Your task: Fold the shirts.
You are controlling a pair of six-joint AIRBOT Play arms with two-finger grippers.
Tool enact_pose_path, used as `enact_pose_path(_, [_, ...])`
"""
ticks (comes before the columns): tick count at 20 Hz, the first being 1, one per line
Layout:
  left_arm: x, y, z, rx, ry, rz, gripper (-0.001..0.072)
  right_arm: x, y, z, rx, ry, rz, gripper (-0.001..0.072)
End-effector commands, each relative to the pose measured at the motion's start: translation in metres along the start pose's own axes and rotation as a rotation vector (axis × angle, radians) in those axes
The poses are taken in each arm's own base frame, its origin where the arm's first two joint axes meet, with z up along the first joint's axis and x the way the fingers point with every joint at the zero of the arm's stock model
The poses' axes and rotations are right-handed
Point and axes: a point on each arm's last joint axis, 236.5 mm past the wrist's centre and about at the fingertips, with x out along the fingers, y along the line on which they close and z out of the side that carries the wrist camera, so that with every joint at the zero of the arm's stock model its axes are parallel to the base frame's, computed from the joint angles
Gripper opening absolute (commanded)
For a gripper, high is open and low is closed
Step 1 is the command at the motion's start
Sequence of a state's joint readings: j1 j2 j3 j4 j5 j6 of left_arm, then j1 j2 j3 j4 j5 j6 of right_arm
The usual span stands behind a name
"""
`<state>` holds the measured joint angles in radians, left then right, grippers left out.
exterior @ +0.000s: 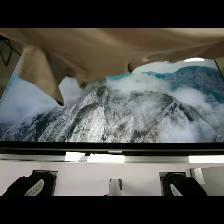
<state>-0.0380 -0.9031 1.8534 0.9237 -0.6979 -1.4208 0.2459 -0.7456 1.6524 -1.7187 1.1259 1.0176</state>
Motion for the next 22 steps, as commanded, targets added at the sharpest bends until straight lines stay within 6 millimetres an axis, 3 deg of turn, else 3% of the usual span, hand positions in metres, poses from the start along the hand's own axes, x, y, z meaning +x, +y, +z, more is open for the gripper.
enact_pose_path(1, [-0.033, -0.017, 0.026, 0.063, -0.019, 0.022, 0.0031, -0.057, -0.020, -0.017, 0.033, 0.056, -0.057, 0.0028])
enact_pose_path(3, [-0.025, 0.000, -0.006, 0.062, 0.090, 0.061, 0.0032, -0.047, 0.007, -0.054, 0.034, 0.228, 0.054, 0.0028])
enact_pose_path(5, [-0.007, 0.022, -0.043, 0.029, 0.179, 0.087, 0.0032, -0.030, 0.048, -0.098, 0.028, 0.436, 0.206, 0.0028])
enact_pose_path(7, [0.014, 0.055, -0.103, -0.032, 0.307, 0.126, 0.0033, -0.008, 0.094, -0.134, 0.030, 0.581, 0.358, 0.0028])
enact_pose_path(10, [0.039, 0.086, -0.221, -0.206, 0.528, 0.139, 0.0033, 0.031, 0.180, -0.182, 0.095, 0.686, 0.579, 0.0028])
enact_pose_path(13, [0.052, 0.106, -0.360, -0.303, 0.750, 0.174, 0.0034, 0.061, 0.260, -0.234, 0.214, 0.742, 0.714, 0.0029])
enact_pose_path(16, [0.036, 0.114, -0.497, -0.435, 1.006, 0.238, 0.0040, 0.054, 0.316, -0.286, 0.287, 0.887, 0.821, 0.0028])
enact_pose_path(17, [0.024, 0.108, -0.533, -0.521, 1.105, 0.258, 0.0188, 0.046, 0.325, -0.299, 0.290, 0.940, 0.852, 0.0028])
enact_pose_path(18, [0.011, 0.098, -0.555, -0.587, 1.200, 0.246, 0.0473, 0.041, 0.330, -0.305, 0.288, 0.970, 0.871, 0.0028])
enact_pose_path(19, [-0.007, 0.090, -0.567, -0.628, 1.308, 0.229, 0.0659, 0.039, 0.330, -0.307, 0.280, 0.976, 0.878, 0.0028])
enact_pose_path(22, [-0.068, 0.103, -0.564, -0.618, 1.550, 0.248, 0.0658, 0.037, 0.329, -0.307, 0.259, 0.970, 0.888, 0.0028])
